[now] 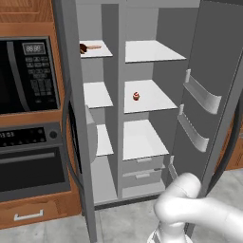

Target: There's a steak in the fridge that needs to be moved to the freezer for freezing. Pick up the steak from the fridge, place it on any shelf in the freezer, and close the fridge and freezer doors when done.

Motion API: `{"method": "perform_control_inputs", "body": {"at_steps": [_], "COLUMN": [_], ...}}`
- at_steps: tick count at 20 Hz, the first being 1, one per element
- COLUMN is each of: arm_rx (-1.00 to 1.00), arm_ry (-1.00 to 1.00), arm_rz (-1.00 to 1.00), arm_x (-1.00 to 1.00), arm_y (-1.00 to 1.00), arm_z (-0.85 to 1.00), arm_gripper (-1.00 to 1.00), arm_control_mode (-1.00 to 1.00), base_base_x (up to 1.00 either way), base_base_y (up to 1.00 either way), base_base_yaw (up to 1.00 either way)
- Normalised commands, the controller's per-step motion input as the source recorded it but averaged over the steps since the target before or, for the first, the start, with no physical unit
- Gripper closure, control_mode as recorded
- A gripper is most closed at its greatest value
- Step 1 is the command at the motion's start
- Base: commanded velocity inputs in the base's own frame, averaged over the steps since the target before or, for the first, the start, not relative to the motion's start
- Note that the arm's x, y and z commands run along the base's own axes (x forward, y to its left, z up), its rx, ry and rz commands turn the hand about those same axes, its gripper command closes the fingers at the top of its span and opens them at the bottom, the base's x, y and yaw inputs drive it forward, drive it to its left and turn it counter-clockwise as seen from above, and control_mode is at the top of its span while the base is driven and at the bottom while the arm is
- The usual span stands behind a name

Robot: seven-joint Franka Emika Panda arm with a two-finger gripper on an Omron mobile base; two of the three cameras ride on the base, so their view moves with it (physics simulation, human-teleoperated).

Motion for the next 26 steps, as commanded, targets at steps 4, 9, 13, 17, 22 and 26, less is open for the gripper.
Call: {"method": "perform_control_inputs", "body": {"at_steps": [4, 9, 13, 17, 22, 26], "arm_rx": [0.0, 0.0, 0.0, 0.0, 0.0, 0.0], "arm_ry": [0.03, 0.06, 0.08, 0.0, 0.0, 0.0], "arm_rz": [0.01, 0.01, 0.04, 0.02, 0.0, -0.02], "arm_x": [0.36, 0.36, 0.56, 0.03, 0.0, 0.0], "arm_y": [0.0, 0.0, -0.02, 0.21, 0.92, 1.0], "arm_z": [-0.3, -0.33, -0.47, -0.27, -0.07, 0.0], "arm_gripper": [-1.0, -1.0, -1.0, -1.0, -1.0, -1.0], "arm_control_mode": [-1.0, -1.0, -1.0, -1.0, -1.0, -1.0], "base_base_x": [0.0, 0.0, 0.0, 0.0, 0.0, 0.0], "base_base_y": [0.0, 0.0, 0.0, 0.0, 0.0, 0.0], "base_base_yaw": [0.0, 0.0, 0.0, 0.0, 0.0, 0.0]}}
